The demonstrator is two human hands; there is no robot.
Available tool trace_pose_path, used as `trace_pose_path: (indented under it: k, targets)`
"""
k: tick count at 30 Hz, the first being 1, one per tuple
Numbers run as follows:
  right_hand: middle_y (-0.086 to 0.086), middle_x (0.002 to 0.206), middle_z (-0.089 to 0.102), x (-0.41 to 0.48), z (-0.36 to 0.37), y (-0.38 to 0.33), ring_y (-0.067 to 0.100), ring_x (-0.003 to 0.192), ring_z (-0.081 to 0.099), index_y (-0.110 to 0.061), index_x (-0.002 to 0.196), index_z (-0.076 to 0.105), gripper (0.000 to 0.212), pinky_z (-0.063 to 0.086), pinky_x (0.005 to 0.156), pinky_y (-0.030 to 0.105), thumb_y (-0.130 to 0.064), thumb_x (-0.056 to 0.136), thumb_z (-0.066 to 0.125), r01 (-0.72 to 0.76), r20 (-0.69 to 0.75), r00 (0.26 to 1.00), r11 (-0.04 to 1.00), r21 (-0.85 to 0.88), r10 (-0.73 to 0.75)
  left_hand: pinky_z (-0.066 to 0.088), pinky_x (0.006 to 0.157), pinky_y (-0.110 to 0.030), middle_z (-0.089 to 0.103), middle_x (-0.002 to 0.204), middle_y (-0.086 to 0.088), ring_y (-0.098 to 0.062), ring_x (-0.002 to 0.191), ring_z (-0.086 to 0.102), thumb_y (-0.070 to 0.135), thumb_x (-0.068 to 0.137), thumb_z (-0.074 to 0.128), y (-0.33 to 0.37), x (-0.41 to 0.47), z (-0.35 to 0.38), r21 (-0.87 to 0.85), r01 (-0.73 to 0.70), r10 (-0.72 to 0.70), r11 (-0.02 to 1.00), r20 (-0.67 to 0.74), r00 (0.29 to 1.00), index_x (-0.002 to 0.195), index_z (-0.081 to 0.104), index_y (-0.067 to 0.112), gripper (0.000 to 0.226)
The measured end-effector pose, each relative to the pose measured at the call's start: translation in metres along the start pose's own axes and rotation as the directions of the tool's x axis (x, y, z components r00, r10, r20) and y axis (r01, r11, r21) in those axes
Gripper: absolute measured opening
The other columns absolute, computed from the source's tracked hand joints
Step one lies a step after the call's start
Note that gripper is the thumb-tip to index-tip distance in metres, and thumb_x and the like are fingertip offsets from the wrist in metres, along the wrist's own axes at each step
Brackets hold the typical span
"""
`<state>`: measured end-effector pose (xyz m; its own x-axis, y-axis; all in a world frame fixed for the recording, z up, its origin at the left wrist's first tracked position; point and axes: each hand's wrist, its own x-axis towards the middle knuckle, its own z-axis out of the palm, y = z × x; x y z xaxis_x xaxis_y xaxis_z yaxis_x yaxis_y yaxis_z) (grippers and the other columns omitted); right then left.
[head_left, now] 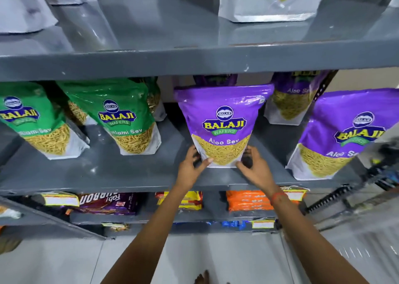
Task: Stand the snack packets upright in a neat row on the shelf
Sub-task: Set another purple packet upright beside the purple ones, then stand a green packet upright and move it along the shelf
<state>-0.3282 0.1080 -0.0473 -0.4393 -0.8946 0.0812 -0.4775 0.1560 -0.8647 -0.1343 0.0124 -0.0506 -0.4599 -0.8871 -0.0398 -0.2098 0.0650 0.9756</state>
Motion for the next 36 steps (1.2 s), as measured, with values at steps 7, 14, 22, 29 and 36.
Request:
trace_pose_path:
  k: [7,14,22,29,36]
  targets:
    - [-0.009,0.102,0.059,-0.033,-0.005,0.005,0.004,0.091,0.057,-0.03,0.108,0.045,0.048,0.036,0.071,-0.007,-0.022,0.072,0.076,0.046,-0.002,0.999,0.999,-0.007,-0.046,0.041,0.077,0.004,0.059,0.11,0.016,0.009,0.097,0.057,0.031,0.084,0.066,-0.002,-0.05,0.015,0.092,-0.017,0.026,0.996,-0.097,0.995,0.134,0.041,0.024,0.057]
    - [-0.016,0.104,0.053,-0.04,-0.01,0.001,-0.018,0.09,0.05,-0.036,0.11,0.04,0.053,0.037,0.064,-0.003,-0.032,0.071,0.076,0.016,0.056,0.998,0.999,-0.038,-0.014,0.041,0.074,0.006,0.059,0.117,0.01,-0.005,0.106,0.057,0.032,0.084,0.065,0.005,-0.065,0.02,0.117,-0.011,0.025,0.993,-0.122,0.992,0.133,0.04,0.019,0.056]
    - [0.003,0.127,0.051,-0.049,-0.008,-0.002,0.017,0.119,0.051,-0.016,0.13,0.04,0.062,0.04,0.094,0.025,-0.035,0.078,0.068,0.051,0.021,0.998,0.999,0.0,-0.051,0.042,0.073,0.005,0.057,0.12,0.011,-0.015,0.117,0.057,0.034,0.083,0.066,0.011,-0.068,0.017,0.13,-0.013,0.025,0.991,-0.095,0.995,0.132,0.038,0.024,0.058]
    - [0.014,0.137,0.037,-0.069,0.002,-0.091,0.017,0.134,0.034,-0.002,0.132,0.039,0.044,0.026,0.112,0.025,-0.019,0.092,0.044,0.506,-0.597,0.676,0.861,-0.05,-0.432,0.03,0.114,-0.032,0.019,0.157,0.012,-0.01,0.143,0.025,0.063,0.082,0.048,0.048,-0.087,0.002,0.31,-0.254,0.329,0.916,-0.223,0.918,0.146,0.01,0.036,0.08]
    - [0.01,0.124,0.04,-0.059,0.074,-0.168,0.018,0.123,0.039,-0.008,0.12,0.047,0.031,0.032,0.108,0.032,-0.016,0.089,0.046,0.688,-0.54,0.564,0.717,-0.11,-0.625,0.02,0.118,-0.03,0.021,0.155,0.0,-0.017,0.146,0.02,0.05,0.086,0.056,0.066,-0.075,-0.073,0.358,-0.554,0.658,0.751,-0.346,0.669,0.147,0.017,0.022,0.078]
